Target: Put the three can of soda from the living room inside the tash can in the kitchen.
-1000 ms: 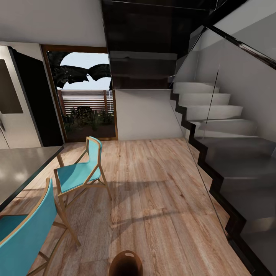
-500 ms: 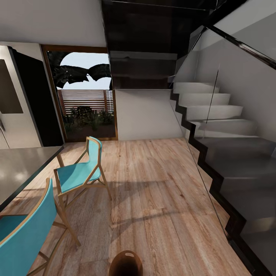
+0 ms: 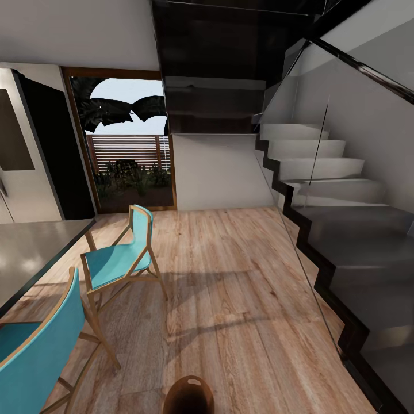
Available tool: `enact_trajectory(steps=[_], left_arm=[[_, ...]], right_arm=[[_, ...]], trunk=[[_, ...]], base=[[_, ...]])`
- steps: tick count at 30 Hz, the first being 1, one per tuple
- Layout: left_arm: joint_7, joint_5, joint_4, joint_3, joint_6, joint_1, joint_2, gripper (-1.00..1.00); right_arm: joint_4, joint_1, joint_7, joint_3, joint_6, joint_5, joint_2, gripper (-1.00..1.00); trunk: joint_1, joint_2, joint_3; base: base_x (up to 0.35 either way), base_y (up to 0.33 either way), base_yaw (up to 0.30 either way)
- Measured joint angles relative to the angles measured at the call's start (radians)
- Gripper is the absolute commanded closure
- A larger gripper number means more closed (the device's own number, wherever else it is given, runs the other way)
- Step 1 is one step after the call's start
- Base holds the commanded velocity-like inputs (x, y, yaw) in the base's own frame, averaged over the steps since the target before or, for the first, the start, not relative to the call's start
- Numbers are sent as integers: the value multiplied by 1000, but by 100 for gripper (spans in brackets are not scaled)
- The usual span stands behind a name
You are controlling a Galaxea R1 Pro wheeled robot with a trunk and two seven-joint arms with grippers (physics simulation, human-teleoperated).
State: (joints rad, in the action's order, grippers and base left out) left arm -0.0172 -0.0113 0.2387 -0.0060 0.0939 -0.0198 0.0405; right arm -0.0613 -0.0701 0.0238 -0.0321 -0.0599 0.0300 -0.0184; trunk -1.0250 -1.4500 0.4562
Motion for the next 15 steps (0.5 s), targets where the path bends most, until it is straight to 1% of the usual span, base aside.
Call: enact_trajectory(steps=[15], left_arm=[[0, 0, 0, 0, 0, 0, 0, -100]], right_arm=[[0, 0, 0, 0, 0, 0, 0, -100]], trunk=[[0, 0, 0]], base=[[0, 0, 0]])
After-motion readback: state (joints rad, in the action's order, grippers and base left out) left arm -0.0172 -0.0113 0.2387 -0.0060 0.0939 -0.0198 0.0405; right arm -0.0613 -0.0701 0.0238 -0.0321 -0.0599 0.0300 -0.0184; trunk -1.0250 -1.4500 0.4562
